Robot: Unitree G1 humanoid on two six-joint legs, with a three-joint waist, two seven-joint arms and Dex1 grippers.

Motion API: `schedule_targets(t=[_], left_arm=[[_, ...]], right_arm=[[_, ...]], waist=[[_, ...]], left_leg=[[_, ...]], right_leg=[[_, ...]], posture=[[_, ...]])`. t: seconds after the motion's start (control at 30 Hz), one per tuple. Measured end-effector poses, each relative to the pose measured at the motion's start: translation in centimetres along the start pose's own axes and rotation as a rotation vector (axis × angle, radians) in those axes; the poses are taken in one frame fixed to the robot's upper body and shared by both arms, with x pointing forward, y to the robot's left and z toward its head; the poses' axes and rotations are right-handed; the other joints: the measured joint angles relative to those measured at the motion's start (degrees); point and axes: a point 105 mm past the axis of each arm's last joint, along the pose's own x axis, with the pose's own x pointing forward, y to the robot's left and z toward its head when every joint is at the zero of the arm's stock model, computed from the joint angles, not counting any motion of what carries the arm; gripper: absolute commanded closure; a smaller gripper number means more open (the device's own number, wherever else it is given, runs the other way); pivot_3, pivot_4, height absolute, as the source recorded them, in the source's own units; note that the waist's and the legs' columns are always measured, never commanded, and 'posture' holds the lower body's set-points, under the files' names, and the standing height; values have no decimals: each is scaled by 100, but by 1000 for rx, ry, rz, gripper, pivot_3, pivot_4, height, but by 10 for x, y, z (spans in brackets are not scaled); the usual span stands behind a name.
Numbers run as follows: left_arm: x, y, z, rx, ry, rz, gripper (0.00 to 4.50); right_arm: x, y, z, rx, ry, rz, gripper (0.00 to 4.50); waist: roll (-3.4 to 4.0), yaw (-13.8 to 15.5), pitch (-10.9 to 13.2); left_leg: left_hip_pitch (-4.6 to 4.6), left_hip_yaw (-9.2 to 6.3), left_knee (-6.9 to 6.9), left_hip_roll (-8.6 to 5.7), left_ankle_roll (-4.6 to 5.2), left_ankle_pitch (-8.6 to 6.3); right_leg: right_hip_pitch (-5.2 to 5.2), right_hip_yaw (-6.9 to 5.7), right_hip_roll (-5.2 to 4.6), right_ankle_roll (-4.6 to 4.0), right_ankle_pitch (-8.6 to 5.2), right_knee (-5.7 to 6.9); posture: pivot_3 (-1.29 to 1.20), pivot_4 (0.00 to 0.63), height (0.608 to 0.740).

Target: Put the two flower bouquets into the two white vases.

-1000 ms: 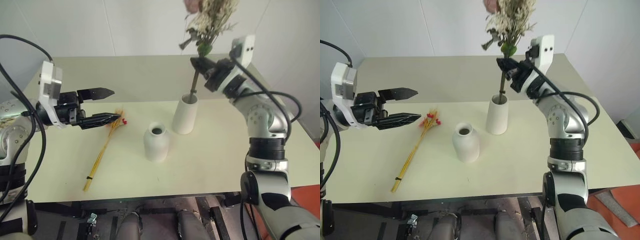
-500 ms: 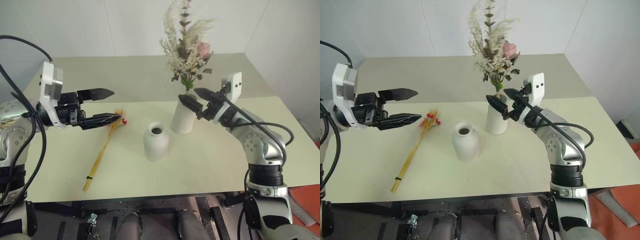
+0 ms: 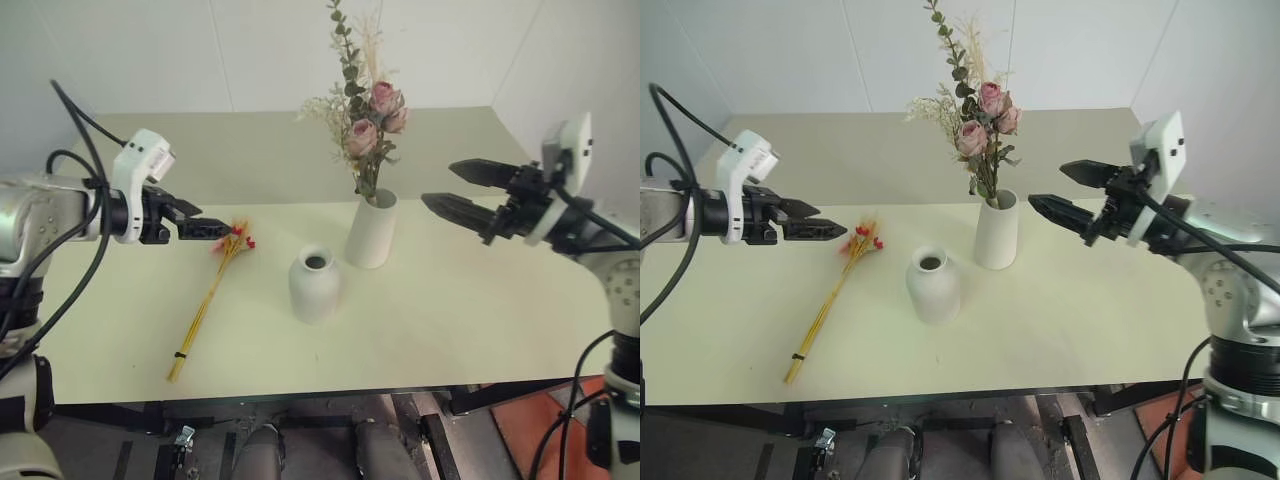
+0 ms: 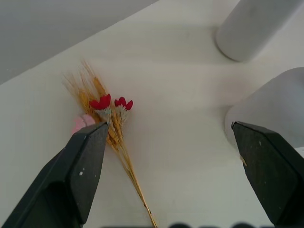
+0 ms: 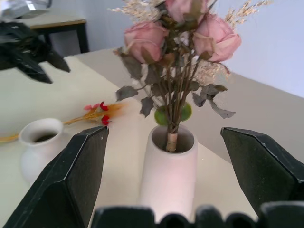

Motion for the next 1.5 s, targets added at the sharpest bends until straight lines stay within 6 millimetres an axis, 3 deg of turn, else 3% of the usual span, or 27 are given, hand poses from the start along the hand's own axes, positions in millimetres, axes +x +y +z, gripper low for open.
schedule_targets(t=[0.13,0.33,0.5,0.73,0.87,1.23,1.5], left_arm=[[25,-5,-14,-49,157,48,0],[27,-5,-28,-55,241,113,0],[34,-6,-53,-53,319,125,0],[40,-4,-65,-65,352,142,0],[51,-9,-76,-67,388,128,840],[51,4,-79,-92,388,211,4439],[45,36,-67,-168,312,365,4479]], right_arm=[[-3,2,-3,-3,2,51,29],[-4,4,-7,-5,11,80,29],[-7,1,-10,5,23,84,29],[-9,2,-13,-4,59,104,29],[-11,2,-13,-5,71,122,0],[-19,8,-15,-7,109,187,0],[-28,11,-16,-12,122,227,0]], waist=[[-3,-3,2],[-3,-24,2],[-4,10,2],[-4,61,2],[-4,103,2],[-4,110,2],[-4,110,2]], left_leg=[[-1,0,3,-1,0,1],[-5,-1,2,-3,0,0],[-2,-1,3,-4,0,0],[-3,-1,3,-5,0,0],[-4,-1,5,-6,0,1],[0,-1,5,-7,0,0],[0,-1,8,-7,0,1]], right_leg=[[-1,1,0,0,1,2],[-4,2,-3,-1,1,3],[-2,2,-4,-2,1,5],[-2,3,-5,-2,1,2],[-1,2,-5,-2,2,2],[4,2,-7,-2,2,2],[4,1,-6,-2,2,4]], posture=[[0,150,740],[0,150,740],[0,150,740],[0,150,740],[0,150,740],[0,150,740],[0,150,740]])
